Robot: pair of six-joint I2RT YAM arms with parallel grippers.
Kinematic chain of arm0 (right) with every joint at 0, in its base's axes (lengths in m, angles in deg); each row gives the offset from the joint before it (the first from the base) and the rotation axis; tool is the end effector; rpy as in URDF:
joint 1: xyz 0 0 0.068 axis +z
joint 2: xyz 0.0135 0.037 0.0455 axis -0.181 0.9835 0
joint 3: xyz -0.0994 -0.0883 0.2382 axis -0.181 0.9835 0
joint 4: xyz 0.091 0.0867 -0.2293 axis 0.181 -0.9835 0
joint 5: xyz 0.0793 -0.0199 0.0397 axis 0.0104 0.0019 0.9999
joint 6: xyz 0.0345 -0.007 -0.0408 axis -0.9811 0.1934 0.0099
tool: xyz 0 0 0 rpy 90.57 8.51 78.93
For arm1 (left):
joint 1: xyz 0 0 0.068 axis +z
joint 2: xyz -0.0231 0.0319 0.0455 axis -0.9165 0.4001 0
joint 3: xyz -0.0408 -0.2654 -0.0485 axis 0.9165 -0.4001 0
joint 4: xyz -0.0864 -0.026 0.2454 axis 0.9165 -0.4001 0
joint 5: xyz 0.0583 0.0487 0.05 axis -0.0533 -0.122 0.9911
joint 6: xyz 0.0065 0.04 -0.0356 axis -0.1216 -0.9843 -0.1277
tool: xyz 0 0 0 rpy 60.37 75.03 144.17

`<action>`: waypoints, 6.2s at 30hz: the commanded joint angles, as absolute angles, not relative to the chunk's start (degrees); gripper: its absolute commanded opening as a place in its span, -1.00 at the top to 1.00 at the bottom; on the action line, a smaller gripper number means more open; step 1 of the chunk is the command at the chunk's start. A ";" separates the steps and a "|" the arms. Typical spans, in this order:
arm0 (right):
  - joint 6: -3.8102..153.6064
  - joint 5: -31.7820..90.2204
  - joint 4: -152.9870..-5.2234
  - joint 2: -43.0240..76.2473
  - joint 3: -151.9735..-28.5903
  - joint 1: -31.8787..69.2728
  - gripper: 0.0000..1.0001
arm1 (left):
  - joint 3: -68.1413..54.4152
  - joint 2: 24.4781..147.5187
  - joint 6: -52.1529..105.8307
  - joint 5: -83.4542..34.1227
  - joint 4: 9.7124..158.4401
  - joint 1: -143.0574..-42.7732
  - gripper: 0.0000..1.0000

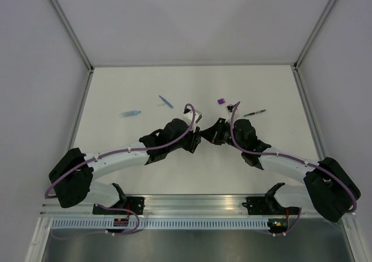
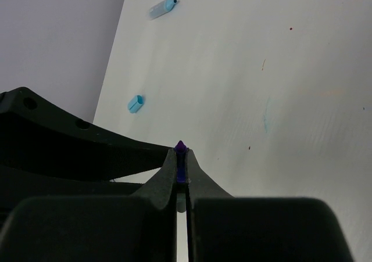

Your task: Insert the pens into the pen caps

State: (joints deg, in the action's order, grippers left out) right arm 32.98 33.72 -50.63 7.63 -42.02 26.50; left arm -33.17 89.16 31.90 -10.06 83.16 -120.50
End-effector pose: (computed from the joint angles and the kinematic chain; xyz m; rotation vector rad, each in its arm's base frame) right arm 0.2028 0.1617 0.2034 0.0497 2.0479 1.1895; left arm 0.1789 -0.2403 0.2332 0.6351 2.0845 -0.6073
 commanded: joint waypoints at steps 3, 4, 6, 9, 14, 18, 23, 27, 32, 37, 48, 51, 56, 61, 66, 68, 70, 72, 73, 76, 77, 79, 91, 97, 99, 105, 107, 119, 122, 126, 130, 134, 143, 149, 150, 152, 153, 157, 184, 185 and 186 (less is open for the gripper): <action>33.54 32.13 -49.24 4.35 -42.25 26.92 0.99 | -33.15 87.41 33.63 -9.90 85.75 -120.82 0.95; 33.72 32.30 -49.68 3.91 -42.51 26.92 0.69 | -33.15 87.23 33.63 -9.73 85.75 -120.73 0.95; 33.99 32.13 -50.91 3.12 -42.60 27.01 0.22 | -33.33 87.06 33.80 -9.20 85.75 -120.82 0.95; 34.25 31.77 -52.32 1.37 -42.42 26.92 0.00 | -33.33 86.71 34.15 -7.01 85.31 -120.82 0.95; 37.85 31.16 -54.51 -4.96 -41.72 26.92 -0.19 | -32.28 86.27 38.01 -0.15 82.33 -120.47 0.95; 40.40 31.77 -54.26 -8.04 -40.84 26.92 -0.29 | -32.27 83.90 42.58 0.65 79.51 -118.80 0.95; 44.08 34.06 -53.11 -6.11 -42.50 29.20 -0.27 | -31.31 79.94 46.63 1.44 77.32 -117.74 0.95; 46.73 32.66 -54.16 -3.04 -44.44 32.63 -0.30 | -30.78 77.30 48.21 1.96 76.17 -117.74 0.95; 49.28 30.19 -54.17 -0.22 -46.20 36.59 -0.32 | -31.57 75.63 50.85 1.18 77.14 -117.74 0.95; 50.95 24.40 -53.46 1.45 -46.55 39.75 -0.31 | -32.54 75.46 53.14 -1.80 79.15 -117.74 0.95; 51.39 19.39 -50.73 4.35 -46.55 39.76 0.46 | -37.02 72.65 56.39 -7.09 84.26 -117.74 0.95; 51.65 19.73 -49.42 2.07 -45.41 39.76 1.00 | -37.90 71.85 55.87 -8.58 85.83 -117.74 0.95; 51.30 23.86 -48.63 -2.05 -43.92 39.76 1.00 | -39.83 67.82 53.23 -10.60 89.00 -117.74 -0.08; 50.43 27.29 -47.22 -5.84 -42.69 39.76 1.00 | -42.46 60.97 50.86 -12.61 92.16 -117.74 -0.47; 49.02 35.26 -42.32 -6.81 -41.72 39.76 1.00 | -42.21 58.32 48.49 -14.73 91.99 -117.74 -0.51; 47.18 38.26 -39.50 -6.81 -40.76 39.84 1.00 | -42.21 58.05 47.52 -15.70 92.43 -117.83 -0.50; 45.51 42.66 -33.62 -6.64 -39.79 39.76 1.00 | -42.82 57.44 46.82 -17.88 93.48 -117.74 -0.45; 43.49 45.03 -29.67 -6.55 -38.91 39.76 1.00 | -43.43 56.56 46.38 -20.08 96.46 -117.74 -0.41; 43.13 46.35 -29.21 -6.64 -38.73 39.84 1.00 | -43.78 56.47 46.29 -22.27 97.26 -117.74 -0.35; 42.51 47.59 -27.80 -6.72 -38.47 39.76 1.00 | -44.05 56.30 45.85 -25.54 99.46 -117.74 -0.20; 42.43 47.94 -27.62 -6.64 -38.55 39.76 1.00 | -43.96 56.30 45.76 -26.15 99.81 -117.74 -0.15; 42.07 49.34 -27.27 -6.03 -38.90 39.84 1.00 | -44.23 56.21 45.58 -27.74 101.13 -117.74 0.13; 45.32 52.60 -32.72 -5.76 -41.54 39.76 0.28 | -43.88 59.63 47.60 -36.26 102.28 -117.74 0.95; 44.80 51.99 -31.67 -4.62 -41.54 39.76 0.30 | -44.75 60.52 47.78 -36.71 102.28 -117.83 0.95; 44.71 51.99 -31.58 -4.44 -41.54 39.76 0.55 | -44.84 60.25 47.87 -36.36 102.28 -117.74 0.95; 44.27 51.64 -32.36 -5.23 -41.45 39.76 1.00 | -42.57 59.20 46.91 -31.02 98.17 -117.74 -0.18; 45.14 48.15 -35.08 -6.54 -42.07 39.84 1.00 | -39.06 59.28 45.85 -28.37 94.91 -117.66 -0.66; 49.80 -2.40 -86.32 -23.06 -52.27 38.61 1.00 | -13.92 70.69 32.67 -10.08 70.64 -114.58 -0.98; 50.77 -3.30 -84.33 -28.42 -49.99 38.61 1.00 | -8.13 78.51 32.23 -12.43 70.37 -112.13 -0.97; 50.95 -2.33 -82.73 -37.11 -47.61 38.70 1.00 | -0.05 91.60 29.77 -14.38 69.14 -109.93 -0.90; 51.22 -2.33 -82.47 -42.66 -45.33 38.61 1.00 | 8.31 108.80 27.22 -17.71 68.88 -107.03 -0.80; 51.04 -1.19 -82.38 -45.74 -44.35 38.70 1.00 | 22.25 124.17 21.09 -21.14 67.04 -105.97 -0.64; 51.22 0.04 -82.64 -46.54 -44.18 38.61 1.00 | 43.58 148.66 16.14 -19.83 66.05 -105.62 -0.55; 50.86 1.27 -82.47 -46.54 -44.27 38.61 1.00 | 44.81 153.41 21.65 -27.71 71.50 -103.69 -0.53; 50.69 1.45 -82.38 -46.71 -44.18 38.70 1.00 | 44.89 153.76 22.46 -28.53 72.04 -103.51 -0.53; 50.51 2.07 -82.11 -46.80 -44.09 38.61 1.00 | 44.89 154.56 23.95 -29.32 72.92 -103.42 -0.53; 50.51 1.98 -82.20 -46.89 -44.00 38.61 1.00 | 45.50 154.91 24.31 -29.50 72.75 -103.24 -0.53; 50.25 1.98 -82.29 -47.24 -43.92 38.61 1.00 | 45.33 155.61 27.99 -31.34 74.23 -102.37 -0.56; 49.63 2.06 -83.43 -51.90 -43.56 38.61 1.00 | 45.78 167.65 67.73 -52.61 95.95 -96.65 -0.60; 49.63 2.07 -83.52 -51.73 -43.56 38.61 1.00 | 45.60 167.65 67.73 -52.62 95.86 -96.65 -0.60; 49.72 2.07 -83.52 -51.64 -43.56 38.61 1.00 | 45.51 167.74 67.73 -52.79 95.95 -96.65 -0.61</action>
State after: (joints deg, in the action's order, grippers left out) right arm 50.03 1.76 -83.74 -51.28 -43.90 38.56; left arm 44.58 166.27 64.93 -50.42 95.56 -96.31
